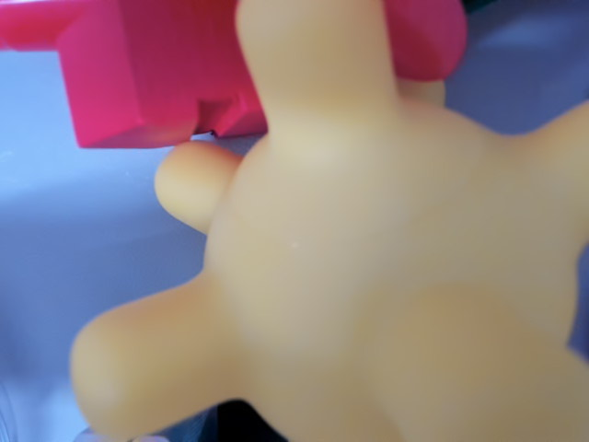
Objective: Pick an object from the bin
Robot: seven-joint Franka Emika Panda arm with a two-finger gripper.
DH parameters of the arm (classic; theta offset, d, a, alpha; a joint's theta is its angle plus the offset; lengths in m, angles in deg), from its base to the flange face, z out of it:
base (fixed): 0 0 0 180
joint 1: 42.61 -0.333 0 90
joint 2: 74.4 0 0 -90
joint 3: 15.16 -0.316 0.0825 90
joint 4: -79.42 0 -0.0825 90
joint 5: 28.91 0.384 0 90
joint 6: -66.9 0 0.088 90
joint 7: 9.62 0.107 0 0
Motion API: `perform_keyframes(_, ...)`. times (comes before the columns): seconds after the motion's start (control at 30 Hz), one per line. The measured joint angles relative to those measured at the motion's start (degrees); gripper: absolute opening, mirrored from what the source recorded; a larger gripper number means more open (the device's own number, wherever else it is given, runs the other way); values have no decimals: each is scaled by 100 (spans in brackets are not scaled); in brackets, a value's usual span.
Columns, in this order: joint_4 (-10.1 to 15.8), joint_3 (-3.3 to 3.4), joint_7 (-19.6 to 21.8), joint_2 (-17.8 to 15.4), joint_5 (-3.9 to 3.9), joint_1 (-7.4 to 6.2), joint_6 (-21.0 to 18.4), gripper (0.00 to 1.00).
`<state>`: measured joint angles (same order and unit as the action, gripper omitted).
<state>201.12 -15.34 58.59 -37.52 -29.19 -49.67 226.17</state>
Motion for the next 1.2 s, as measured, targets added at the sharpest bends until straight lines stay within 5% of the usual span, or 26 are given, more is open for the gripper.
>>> perform_keyframes(0.6, 18, 3, 0, -64, 0, 2, -34, 0)
perform_keyframes(1.2, 224, 3, -1, -728, 0, 2, -494, 0)
